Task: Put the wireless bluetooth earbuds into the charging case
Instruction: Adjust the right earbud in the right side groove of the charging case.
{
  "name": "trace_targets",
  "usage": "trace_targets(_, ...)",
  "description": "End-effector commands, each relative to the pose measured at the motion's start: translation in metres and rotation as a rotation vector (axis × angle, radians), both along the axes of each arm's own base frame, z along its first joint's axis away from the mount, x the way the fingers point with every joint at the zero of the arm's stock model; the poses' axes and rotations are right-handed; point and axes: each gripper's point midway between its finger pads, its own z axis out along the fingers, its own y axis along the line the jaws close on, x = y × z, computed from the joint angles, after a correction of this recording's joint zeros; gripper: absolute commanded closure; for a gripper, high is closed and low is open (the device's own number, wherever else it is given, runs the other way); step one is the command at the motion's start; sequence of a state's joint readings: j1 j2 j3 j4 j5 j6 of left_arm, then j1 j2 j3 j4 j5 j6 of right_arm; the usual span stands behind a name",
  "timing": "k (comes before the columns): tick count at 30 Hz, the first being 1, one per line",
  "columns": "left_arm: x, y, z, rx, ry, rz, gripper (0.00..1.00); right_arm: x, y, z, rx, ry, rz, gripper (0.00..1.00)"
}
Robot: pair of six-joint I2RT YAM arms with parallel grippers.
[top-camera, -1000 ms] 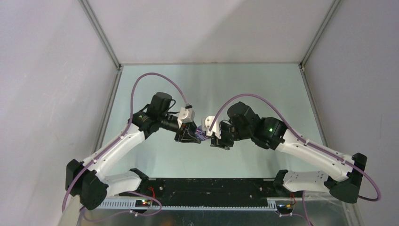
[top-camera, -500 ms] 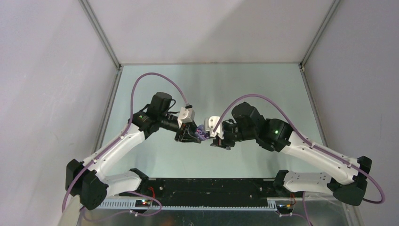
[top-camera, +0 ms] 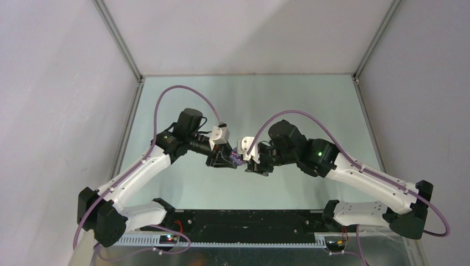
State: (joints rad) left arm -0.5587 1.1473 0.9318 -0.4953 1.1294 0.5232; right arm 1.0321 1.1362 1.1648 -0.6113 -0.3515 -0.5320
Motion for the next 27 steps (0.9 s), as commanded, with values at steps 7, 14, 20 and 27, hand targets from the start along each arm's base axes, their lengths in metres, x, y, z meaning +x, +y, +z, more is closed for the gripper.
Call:
trace_targets(7,0.0015,-0.0044,0.0205,-0.051,-0.048,-0.02,0.96,0.0017,0.0112,0.0055,0.032,-0.004,0.004,0.55)
trace_targets(14,0.0017,-0.0046,0.0201,-0.05,-0.046,-0.02,0.97,0.0001,0.0148,0.0025,0.031,0.015,0.01,0.6)
trace_targets(20,0.0009,-0.0046,0.0205,-0.053,-0.045,-0.023,0.96,0.0033,0.0161,0.0032,0.036,0.013,-0.005,0.61)
trace_targets(27,0.001,-0.0044,0.0207,-0.053,-0.047,-0.022,0.96,0.006,0.0179,0.0036,0.033,0.009,-0.014,0.6)
